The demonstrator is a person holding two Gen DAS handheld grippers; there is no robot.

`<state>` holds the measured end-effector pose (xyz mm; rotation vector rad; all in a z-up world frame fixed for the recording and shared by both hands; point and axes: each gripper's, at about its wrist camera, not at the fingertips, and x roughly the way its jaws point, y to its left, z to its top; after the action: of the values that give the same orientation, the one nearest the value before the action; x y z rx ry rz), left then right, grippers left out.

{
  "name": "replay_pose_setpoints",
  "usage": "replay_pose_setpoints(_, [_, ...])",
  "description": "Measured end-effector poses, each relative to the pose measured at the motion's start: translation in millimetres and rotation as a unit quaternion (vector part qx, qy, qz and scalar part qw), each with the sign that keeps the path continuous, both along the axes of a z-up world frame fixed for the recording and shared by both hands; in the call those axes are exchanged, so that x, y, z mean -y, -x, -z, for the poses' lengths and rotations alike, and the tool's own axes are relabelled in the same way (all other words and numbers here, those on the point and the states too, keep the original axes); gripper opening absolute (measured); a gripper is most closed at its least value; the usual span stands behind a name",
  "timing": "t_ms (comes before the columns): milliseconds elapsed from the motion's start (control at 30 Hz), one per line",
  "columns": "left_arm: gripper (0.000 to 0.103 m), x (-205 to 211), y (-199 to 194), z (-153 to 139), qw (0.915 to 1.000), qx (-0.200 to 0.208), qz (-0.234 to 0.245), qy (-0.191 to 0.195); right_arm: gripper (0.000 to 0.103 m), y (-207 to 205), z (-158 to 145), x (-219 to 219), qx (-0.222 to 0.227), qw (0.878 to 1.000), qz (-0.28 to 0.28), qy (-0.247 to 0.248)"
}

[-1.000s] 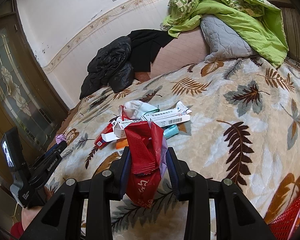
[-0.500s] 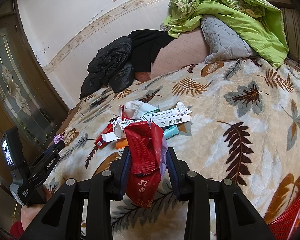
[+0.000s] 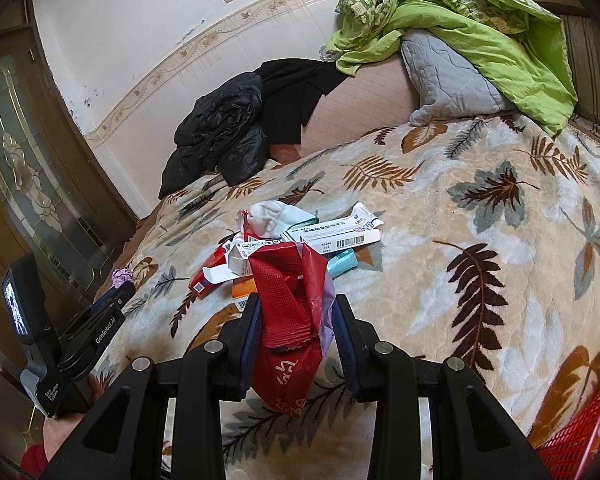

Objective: Collect trash

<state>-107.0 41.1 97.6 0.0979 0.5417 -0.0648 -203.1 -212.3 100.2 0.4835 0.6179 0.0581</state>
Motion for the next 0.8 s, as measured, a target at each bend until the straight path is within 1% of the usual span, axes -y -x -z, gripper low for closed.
replay_pose_setpoints(433, [0.021, 4.0, 0.4, 2.3, 0.9999, -0.002, 0.009, -0.005, 0.038, 0.1, -0.3, -0.5, 0.0, 1.0, 0.001, -0.001])
replay_pose_setpoints(533, [0.021, 6.7, 1.6, 2.1, 0.9997, -0.003, 0.026, 0.003, 0.038, 0.8, -0.1, 1.3, 0.0, 1.0, 0.003, -0.002])
replay_pose_setpoints(633, [0.021, 19.6, 6.6, 2.3, 0.9962, -0.015, 0.083, 0.023, 0.038, 7.4, -4.7, 8.5, 0.004, 1.0, 0.013, -0.006])
replay_pose_setpoints(700, [0.021, 34.8, 14.0, 2.1, 0.9912, -0.02, 0.128, 0.026, 0.038, 18.3, -9.7, 17.0, 0.013, 1.0, 0.022, -0.009])
replay_pose_setpoints(767, [0.021, 53.2, 26.4, 0.3, 0.9834, -0.02, 0.178, 0.029, 0.038, 34.1, -13.0, 29.5, 0.016, 0.999, 0.032, -0.013])
replay_pose_setpoints(800, [0.021, 65.7, 35.1, -1.0, 0.9762, -0.024, 0.213, 0.034, 0.038, 44.7, -13.4, 38.8, 0.015, 0.999, 0.039, -0.022])
